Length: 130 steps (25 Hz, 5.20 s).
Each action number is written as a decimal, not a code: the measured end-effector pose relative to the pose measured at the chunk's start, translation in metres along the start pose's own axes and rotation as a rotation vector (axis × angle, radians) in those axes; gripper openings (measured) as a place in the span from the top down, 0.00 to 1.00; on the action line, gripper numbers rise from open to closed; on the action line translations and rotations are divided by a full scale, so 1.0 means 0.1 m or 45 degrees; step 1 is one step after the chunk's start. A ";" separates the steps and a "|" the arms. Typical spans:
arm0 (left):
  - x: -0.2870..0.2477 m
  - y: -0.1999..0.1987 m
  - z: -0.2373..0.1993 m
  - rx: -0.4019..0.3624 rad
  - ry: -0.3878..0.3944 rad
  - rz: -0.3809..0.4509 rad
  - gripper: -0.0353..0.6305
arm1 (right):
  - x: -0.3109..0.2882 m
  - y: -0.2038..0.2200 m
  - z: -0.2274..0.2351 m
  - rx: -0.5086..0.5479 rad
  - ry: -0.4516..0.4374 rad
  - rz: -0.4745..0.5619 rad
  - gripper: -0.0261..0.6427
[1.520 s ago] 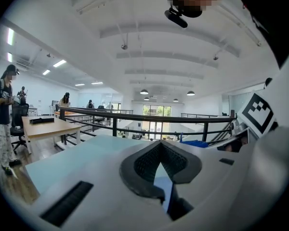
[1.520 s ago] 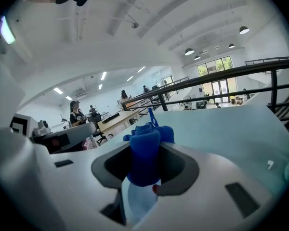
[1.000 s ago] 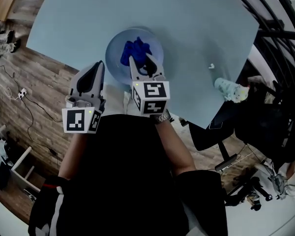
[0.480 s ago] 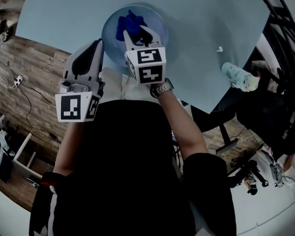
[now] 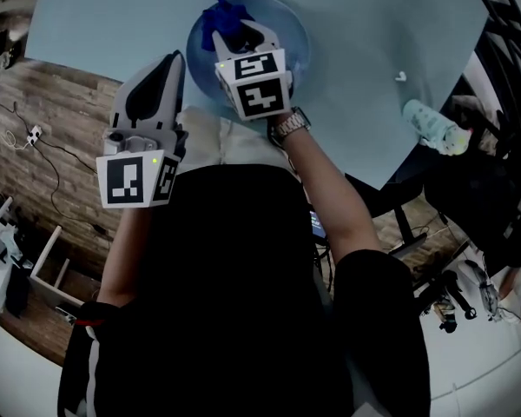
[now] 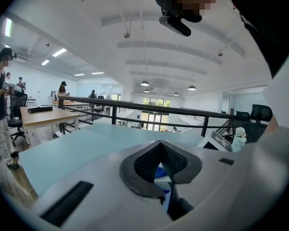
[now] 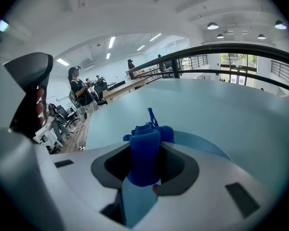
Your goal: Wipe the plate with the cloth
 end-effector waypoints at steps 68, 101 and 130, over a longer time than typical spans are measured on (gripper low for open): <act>-0.03 0.08 0.14 0.018 0.010 -0.006 0.95 | 0.03 0.25 0.73 -0.185 0.210 -0.106 0.78; 0.15 0.17 -0.30 0.038 -0.042 -0.026 0.95 | -0.41 0.19 -0.09 -0.088 -0.041 -0.192 0.78; -0.02 0.14 0.01 0.018 0.039 -0.027 0.95 | -0.05 0.29 0.56 -0.216 0.124 -0.165 0.78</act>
Point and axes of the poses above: the fingertips, and each gripper's own axes: x backward along the fingers, z to its right, y out of its underside, the point moved 5 cm from there along x, backward along the fingers, and after that the axes turned 1 degree about x, right-handed, at the moved point
